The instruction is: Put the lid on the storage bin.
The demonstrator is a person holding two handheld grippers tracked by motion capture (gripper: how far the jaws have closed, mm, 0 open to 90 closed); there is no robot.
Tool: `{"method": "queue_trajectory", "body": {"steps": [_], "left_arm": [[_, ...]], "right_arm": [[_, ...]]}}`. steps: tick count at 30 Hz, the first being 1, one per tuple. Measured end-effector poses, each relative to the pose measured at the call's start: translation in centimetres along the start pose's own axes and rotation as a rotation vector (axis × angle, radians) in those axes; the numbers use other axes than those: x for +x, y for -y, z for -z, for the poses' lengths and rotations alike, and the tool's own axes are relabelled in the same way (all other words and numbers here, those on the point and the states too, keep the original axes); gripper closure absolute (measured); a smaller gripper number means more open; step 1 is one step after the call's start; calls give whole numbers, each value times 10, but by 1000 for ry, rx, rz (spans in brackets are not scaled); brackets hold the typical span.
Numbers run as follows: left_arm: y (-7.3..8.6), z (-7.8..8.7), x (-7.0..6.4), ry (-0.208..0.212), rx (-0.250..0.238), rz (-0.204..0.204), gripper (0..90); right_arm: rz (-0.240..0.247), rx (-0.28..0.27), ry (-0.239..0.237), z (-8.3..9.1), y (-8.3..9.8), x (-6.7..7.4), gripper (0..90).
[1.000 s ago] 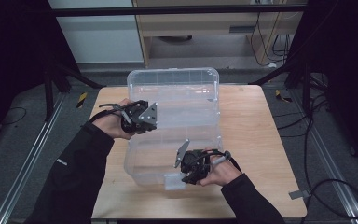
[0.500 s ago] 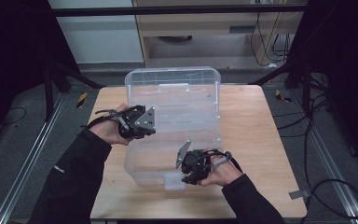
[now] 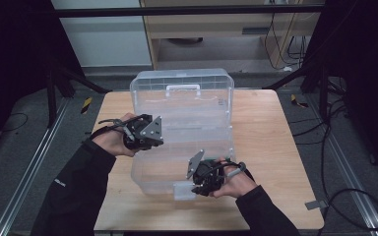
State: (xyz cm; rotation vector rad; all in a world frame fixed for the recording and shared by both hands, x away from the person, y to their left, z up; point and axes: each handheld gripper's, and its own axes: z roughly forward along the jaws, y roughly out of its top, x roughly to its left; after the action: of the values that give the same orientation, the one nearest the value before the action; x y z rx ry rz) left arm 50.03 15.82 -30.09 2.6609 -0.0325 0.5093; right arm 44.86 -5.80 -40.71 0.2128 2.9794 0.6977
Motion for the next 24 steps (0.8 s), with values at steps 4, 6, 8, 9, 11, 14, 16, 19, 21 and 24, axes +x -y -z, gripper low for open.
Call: {"method": "queue_trajectory", "body": {"steps": [4, 6, 8, 9, 11, 14, 16, 19, 21, 24], "left_arm": [[1, 0, -1, 4, -6, 2, 870], [1, 0, -1, 5, -5, 2, 870], [1, 0, -1, 8, -3, 4, 870], [1, 0, -1, 8, -2, 3, 870], [1, 0, -1, 9, -4, 4, 869], [4, 0, -2, 12, -22, 14, 869], [5, 0, -3, 14, -28, 18, 869], [5, 0, -3, 15, -28, 17, 869], [4, 0, -4, 14, -26, 15, 869], [4, 0, -4, 18, -26, 19, 869]], "right_arm": [[-9, 1, 0, 0, 0, 0, 650], [-9, -1, 1, 0, 0, 0, 650], [-10, -2, 7, 1, 0, 1, 648], [-10, -2, 7, 1, 0, 1, 648], [-12, -8, 8, 1, 1, 1, 650], [-29, -60, 9, 7, 4, -1, 662], [-47, -105, -1, 13, 6, -2, 653], [-69, -145, 0, 20, 8, -3, 648], [-100, -192, 20, 30, 14, -6, 674], [-159, -252, 59, 41, 23, -9, 720]]}}
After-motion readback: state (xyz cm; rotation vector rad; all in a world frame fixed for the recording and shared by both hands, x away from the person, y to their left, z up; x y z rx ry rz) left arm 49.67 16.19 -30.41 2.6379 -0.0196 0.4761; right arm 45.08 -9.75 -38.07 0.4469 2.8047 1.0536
